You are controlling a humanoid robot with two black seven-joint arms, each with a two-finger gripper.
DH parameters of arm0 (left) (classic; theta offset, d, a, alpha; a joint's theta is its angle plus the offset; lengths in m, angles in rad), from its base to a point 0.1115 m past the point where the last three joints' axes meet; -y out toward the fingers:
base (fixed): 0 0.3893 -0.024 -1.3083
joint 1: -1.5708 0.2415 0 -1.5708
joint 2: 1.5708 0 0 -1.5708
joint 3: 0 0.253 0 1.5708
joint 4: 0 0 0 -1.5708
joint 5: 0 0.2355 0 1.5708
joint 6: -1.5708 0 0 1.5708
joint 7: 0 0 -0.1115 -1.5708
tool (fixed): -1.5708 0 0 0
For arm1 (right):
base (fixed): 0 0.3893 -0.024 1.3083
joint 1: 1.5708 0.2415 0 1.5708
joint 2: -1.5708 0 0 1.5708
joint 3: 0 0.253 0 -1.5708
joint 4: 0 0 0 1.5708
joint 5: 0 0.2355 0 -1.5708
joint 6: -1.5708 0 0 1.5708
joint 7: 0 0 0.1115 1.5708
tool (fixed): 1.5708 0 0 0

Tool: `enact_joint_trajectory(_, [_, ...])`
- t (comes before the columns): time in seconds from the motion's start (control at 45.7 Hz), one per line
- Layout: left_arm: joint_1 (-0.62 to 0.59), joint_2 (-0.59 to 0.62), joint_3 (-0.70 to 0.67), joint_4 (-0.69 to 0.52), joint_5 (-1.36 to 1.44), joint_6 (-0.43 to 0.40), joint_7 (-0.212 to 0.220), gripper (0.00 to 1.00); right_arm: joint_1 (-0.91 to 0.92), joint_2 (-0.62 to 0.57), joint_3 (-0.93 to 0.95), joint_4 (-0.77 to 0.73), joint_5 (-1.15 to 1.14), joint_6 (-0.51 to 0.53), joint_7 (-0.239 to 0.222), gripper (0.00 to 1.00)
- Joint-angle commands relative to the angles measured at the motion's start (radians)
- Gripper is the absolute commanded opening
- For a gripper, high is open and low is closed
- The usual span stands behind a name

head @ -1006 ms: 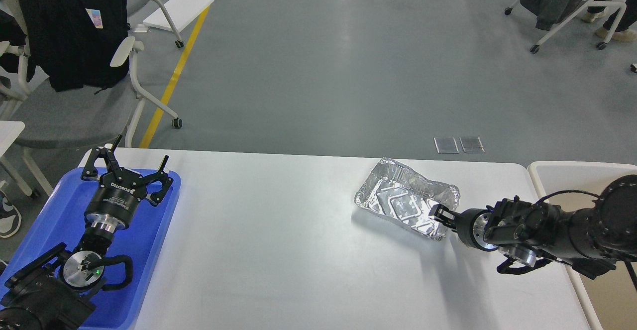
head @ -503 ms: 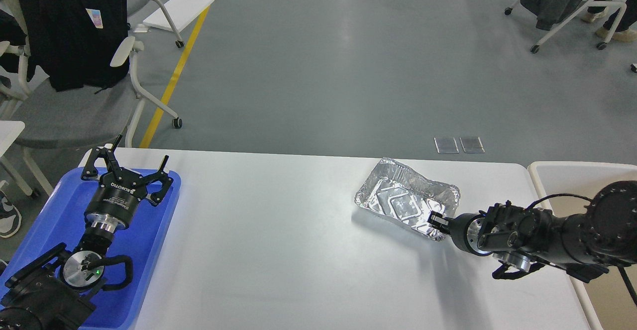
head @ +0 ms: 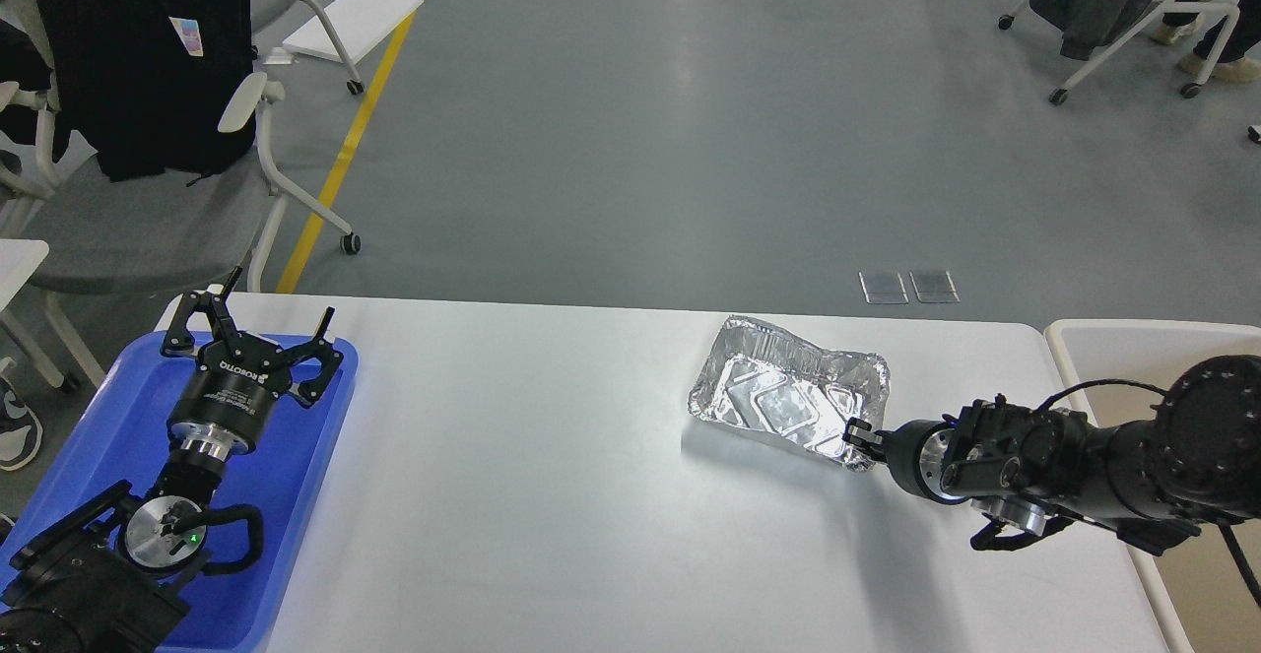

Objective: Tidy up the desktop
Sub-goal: 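Lift the foil tray with the right gripper and carry it toward the bin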

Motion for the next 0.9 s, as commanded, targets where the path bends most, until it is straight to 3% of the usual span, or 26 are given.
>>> enact_joint_trajectory(0.0, [0.0, 0.0, 0.0, 0.001, 0.0, 0.0, 0.0, 0.99, 0.032, -0.003, -0.001, 0.016, 0.003, 0.014, 0.0, 0.0])
enact_joint_trajectory(0.219, [0.0, 0.0, 0.0, 0.001, 0.0, 0.0, 0.0, 0.99, 0.162, -0.043, -0.024, 0.134, 0.0, 0.042, 0.0, 0.0])
enact_joint_trajectory(0.459, [0.0, 0.0, 0.0, 0.001, 0.0, 0.0, 0.0, 0.99, 0.431, -0.107, -0.087, 0.316, 0.002, 0.121, 0.0, 0.0])
enact_joint_trajectory(0.678, [0.0, 0.0, 0.0, 0.001, 0.0, 0.0, 0.0, 0.99, 0.707, -0.132, -0.183, 0.467, 0.002, 0.262, -0.002, 0.0])
enact_joint_trajectory(0.875, [0.0, 0.001, 0.0, 0.001, 0.0, 0.0, 0.0, 0.99, 0.906, -0.137, -0.259, 0.505, 0.002, 0.414, -0.003, 0.0])
